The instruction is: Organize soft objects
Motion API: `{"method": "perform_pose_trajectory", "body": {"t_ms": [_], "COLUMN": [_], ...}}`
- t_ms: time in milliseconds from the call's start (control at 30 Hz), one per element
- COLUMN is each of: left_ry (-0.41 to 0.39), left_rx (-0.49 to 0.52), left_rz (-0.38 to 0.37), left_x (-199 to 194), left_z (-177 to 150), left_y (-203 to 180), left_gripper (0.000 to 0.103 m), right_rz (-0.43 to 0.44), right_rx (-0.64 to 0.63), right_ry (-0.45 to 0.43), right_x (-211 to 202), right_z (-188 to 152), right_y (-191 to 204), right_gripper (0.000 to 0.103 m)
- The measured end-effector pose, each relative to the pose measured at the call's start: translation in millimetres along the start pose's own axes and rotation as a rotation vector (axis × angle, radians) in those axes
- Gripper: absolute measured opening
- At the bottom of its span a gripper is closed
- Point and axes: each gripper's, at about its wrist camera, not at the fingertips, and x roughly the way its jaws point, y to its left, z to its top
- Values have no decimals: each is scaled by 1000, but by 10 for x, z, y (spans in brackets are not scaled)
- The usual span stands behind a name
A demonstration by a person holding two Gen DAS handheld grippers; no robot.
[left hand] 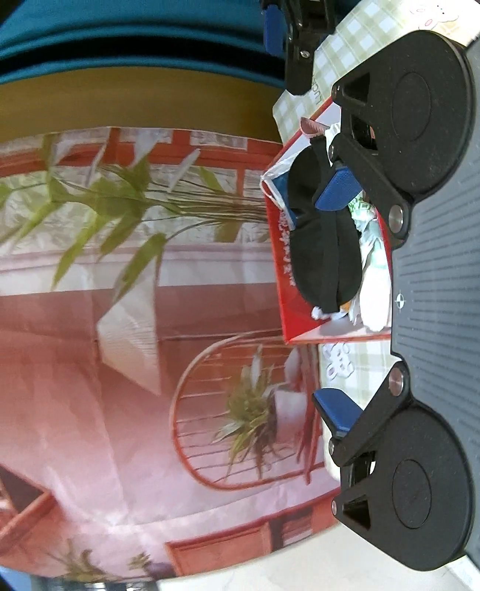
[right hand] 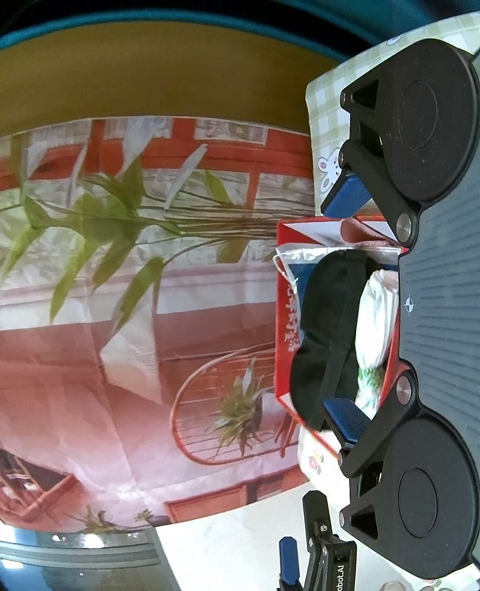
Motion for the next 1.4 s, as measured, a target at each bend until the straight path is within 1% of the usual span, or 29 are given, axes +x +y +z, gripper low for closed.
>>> {"method": "perform_pose_trajectory", "body": {"t_ms": [100, 167, 300, 367, 433, 500, 633, 700, 833, 900, 1133, 1400], "left_ry": [-9, -12, -49, -57, -74, -97, -130, -147, -160, -161, -170, -162], "left_rx": [-10, -32, -59, -54, -33, -20, -41, -42, -23, -23, -21, -32], "left_rz": [39, 43, 48, 78, 131, 157, 129, 133, 165, 158, 159, 163], "left_x": [-176, -294, -559, -679, -821, -951, -1259, -1416, -1651, -1739, -1913, -1937], "left_z": [33, 56, 110, 134, 156, 166, 175, 156, 97, 67, -24, -48], "left_y": [-13, 2, 28, 6, -33, -31, 4, -3, -99, -142, -238, -237], "left_gripper": [103, 103, 103, 103, 103, 103, 103, 103, 103, 103, 103, 103], "right_rz": [-3, 2, 1, -3, -9, -15, -30, -36, -40, -43, -39, -49], "right_rx": [9, 15, 24, 25, 22, 17, 22, 29, 24, 19, 9, 13], "right_ry": [-22, -31, -48, -64, -76, -86, -104, -115, -127, -128, -121, -113], "right_x": [-205, -345, -600, -728, -866, -983, -1215, -1325, -1515, -1573, -1734, -1810], "right_z": [30, 46, 80, 96, 111, 120, 120, 105, 40, 12, -103, -168], "right_y": [65, 109, 187, 223, 254, 286, 329, 351, 413, 447, 545, 541], "right_gripper": [103, 103, 103, 103, 103, 103, 103, 103, 103, 103, 103, 103]}}
